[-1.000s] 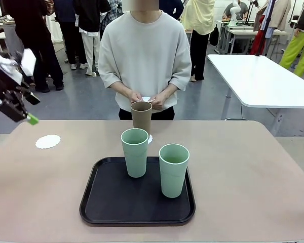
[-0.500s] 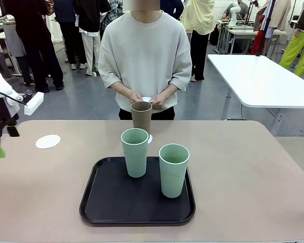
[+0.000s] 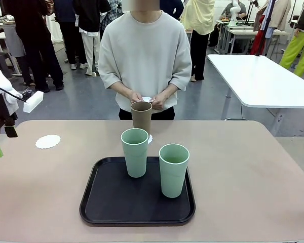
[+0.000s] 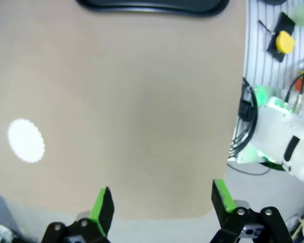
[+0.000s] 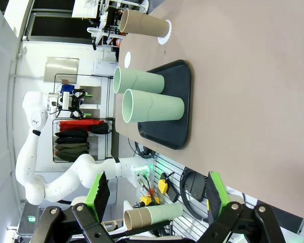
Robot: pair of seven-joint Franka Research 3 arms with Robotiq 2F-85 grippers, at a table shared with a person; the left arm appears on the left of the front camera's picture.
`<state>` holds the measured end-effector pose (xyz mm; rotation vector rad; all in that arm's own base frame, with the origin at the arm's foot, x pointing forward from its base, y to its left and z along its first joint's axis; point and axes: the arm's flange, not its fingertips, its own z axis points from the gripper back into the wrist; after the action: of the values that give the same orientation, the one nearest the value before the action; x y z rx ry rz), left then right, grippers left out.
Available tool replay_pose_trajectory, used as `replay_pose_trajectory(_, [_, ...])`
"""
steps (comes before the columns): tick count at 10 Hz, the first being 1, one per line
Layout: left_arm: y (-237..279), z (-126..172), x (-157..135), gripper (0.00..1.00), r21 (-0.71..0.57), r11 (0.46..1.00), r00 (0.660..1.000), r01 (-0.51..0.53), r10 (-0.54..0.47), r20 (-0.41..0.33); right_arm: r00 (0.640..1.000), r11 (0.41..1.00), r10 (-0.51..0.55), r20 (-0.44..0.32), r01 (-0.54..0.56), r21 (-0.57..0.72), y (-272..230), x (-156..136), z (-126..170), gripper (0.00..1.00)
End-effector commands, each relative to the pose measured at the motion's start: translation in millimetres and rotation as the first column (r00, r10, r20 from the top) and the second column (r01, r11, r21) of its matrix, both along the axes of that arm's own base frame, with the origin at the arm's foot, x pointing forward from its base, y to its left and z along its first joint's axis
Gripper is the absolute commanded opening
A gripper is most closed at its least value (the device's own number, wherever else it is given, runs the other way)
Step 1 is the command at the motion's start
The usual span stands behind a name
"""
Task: Place coasters on the table and set cups on them.
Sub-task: Take one Reusable plastic cup from the Flat Tray and place it on a coaster set by the human.
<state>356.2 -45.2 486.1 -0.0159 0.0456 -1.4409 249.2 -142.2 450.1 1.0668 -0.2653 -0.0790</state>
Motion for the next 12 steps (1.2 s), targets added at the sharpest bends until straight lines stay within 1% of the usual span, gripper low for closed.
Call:
replay_pose_trajectory(1, [2,-5,-2,1.00,0.017,1.000,1.000,0.008,-0.008,0.023,1.000,1.000,0.002,0.013,-0.002,0.015,0,1,0,1.00])
replay_pose_trajectory(2, [0,0,0,1.00,0.000,1.000,1.000,0.000,0.000,0.000,1.000,1.000,0.002,0.013,-0.002,0.015,0,1,0,1.00])
replay_pose_trajectory(3, [-21,-7,7,1.00,-0.056,0.993,0.993,0.102,-0.105,-0.051,1.000,1.000,0.002,0.013,-0.002,0.015,0,1,0,1.00])
replay_pose_trajectory(4, [-41,-12,8,1.00,-0.296,0.926,0.969,0.233,-0.248,-0.015,1.000,1.000,0.002,0.013,-0.002,0.015,0,1,0,1.00])
replay_pose_trajectory(5, [-51,-19,11,1.00,-0.589,0.747,0.936,0.308,-0.350,0.046,1.000,1.000,0.002,0.013,-0.002,0.015,0,1,0,1.00])
replay_pose_trajectory(6, [-60,-34,18,1.00,-0.732,0.616,0.927,0.291,-0.370,0.056,1.000,1.000,0.002,0.013,-0.002,0.015,0,1,0,1.00])
replay_pose_trajectory(7, [-67,-45,23,1.00,-0.816,0.517,0.933,0.259,-0.351,0.074,1.000,1.000,0.002,0.013,-0.002,0.015,0,1,0,1.00])
replay_pose_trajectory(8, [-77,-63,26,1.00,-0.858,0.444,0.932,0.256,-0.349,0.097,1.000,1.000,0.002,0.013,-0.002,0.015,0,1,0,1.00])
replay_pose_trajectory(9, [-92,-87,29,1.00,-0.887,0.397,0.941,0.233,-0.324,0.103,1.000,1.000,0.002,0.013,-0.002,0.015,0,1,0,1.00])
replay_pose_trajectory(10, [-104,-106,26,1.00,-0.893,0.375,0.945,0.250,-0.293,0.142,1.000,1.000,0.002,0.013,-0.002,0.015,0,1,0,1.00])
replay_pose_trajectory(11, [-115,-121,26,1.00,-0.906,0.318,0.935,0.280,-0.303,0.183,1.000,1.000,0.002,0.013,-0.002,0.015,0,1,0,1.00])
replay_pose_trajectory(12, [-119,-126,26,1.00,-0.912,0.281,0.933,0.300,-0.285,0.219,1.000,1.000,0.002,0.013,-0.002,0.015,0,1,0,1.00])
